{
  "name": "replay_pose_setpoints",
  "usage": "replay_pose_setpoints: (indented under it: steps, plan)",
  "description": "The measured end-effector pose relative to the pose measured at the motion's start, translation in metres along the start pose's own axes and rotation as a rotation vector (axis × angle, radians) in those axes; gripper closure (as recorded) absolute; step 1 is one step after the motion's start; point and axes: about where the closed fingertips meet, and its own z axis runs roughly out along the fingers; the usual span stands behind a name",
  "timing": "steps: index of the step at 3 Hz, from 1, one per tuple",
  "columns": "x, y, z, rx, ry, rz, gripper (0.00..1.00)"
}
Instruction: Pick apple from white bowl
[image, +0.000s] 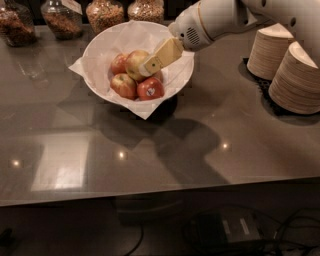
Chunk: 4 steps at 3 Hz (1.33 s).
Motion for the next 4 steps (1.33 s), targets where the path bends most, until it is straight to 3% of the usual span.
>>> replay_pose_setpoints:
  steps: [2,4]
  plan:
    - [-0.009,0.011,0.049,-0.042,-0.084,-0.017,0.0]
    - [-0.002,0.016,0.071,-0.056,-0.1,-0.02,0.08]
